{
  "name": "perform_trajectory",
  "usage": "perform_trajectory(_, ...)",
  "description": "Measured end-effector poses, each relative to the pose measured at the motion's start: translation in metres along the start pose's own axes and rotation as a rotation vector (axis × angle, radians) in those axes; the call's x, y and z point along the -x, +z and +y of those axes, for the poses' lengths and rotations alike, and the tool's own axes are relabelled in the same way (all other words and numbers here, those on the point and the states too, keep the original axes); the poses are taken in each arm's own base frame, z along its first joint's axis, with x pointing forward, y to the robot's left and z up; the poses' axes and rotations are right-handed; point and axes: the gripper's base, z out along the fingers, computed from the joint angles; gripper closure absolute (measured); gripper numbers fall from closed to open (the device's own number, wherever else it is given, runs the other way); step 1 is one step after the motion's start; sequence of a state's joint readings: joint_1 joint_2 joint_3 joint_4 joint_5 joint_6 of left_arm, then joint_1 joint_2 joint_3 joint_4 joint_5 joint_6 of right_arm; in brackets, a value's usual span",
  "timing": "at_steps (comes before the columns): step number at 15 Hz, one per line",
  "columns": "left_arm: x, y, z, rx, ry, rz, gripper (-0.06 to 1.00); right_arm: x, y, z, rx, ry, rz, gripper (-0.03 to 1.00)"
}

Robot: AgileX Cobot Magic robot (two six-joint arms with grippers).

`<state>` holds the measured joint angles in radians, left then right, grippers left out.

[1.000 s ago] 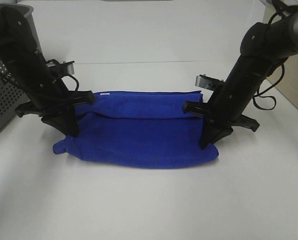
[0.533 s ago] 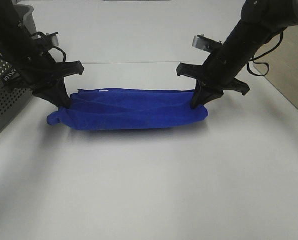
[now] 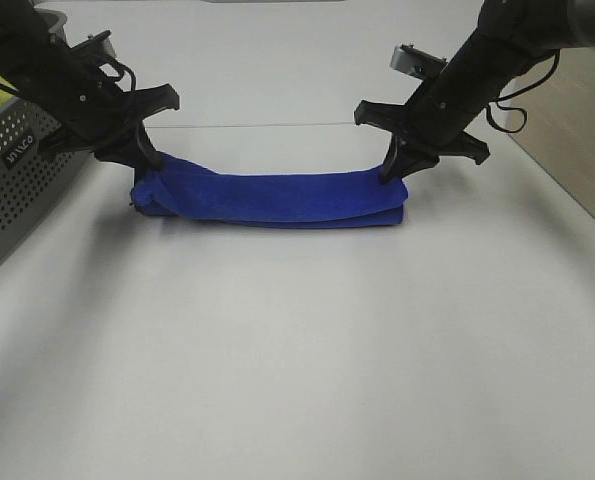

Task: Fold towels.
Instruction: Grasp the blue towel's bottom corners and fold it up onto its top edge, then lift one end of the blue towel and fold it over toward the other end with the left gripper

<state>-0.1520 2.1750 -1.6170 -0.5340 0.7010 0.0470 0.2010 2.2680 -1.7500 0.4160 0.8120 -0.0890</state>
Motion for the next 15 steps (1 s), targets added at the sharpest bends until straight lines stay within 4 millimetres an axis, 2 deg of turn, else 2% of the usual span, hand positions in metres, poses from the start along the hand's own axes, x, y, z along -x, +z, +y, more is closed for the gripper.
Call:
perform_trajectory(5, 0.007, 0.028, 0.01, -0.021, -0.1, -0.107, 0.93, 0.002, 0.022, -0.009, -0.017, 0.03, -0.036, 0.96)
perform_trajectory(6, 0.008, 0.031, 0.011, -0.023, -0.113, -0.119, 0.89, 0.001, 0.025, -0.01, -0.019, 0.031, -0.034, 0.91)
perform_trajectory(7, 0.008, 0.032, 0.012, -0.023, -0.118, -0.123, 0.81, 0.001, 0.026, -0.01, -0.02, 0.032, -0.032, 0.82)
perform_trajectory(8, 0.008, 0.033, 0.013, -0.02, -0.108, -0.129, 0.67, 0.001, 0.027, -0.011, -0.019, 0.034, -0.03, 0.7)
perform_trajectory(10, 0.01, 0.033, 0.013, -0.012, -0.056, -0.145, 0.35, 0.0, 0.026, -0.01, -0.016, 0.059, -0.023, 0.37)
perform_trajectory(11, 0.01, 0.033, 0.014, -0.001, -0.016, -0.149, 0.24, -0.001, 0.026, -0.01, -0.015, 0.07, -0.009, 0.28)
perform_trajectory(13, 0.011, 0.031, 0.016, 0.033, 0.059, -0.153, 0.16, -0.002, 0.019, -0.008, -0.024, 0.063, 0.009, 0.21)
perform_trajectory(15, 0.008, 0.03, 0.018, 0.06, 0.11, -0.112, 0.15, -0.001, 0.008, -0.006, -0.043, 0.034, 0.021, 0.2)
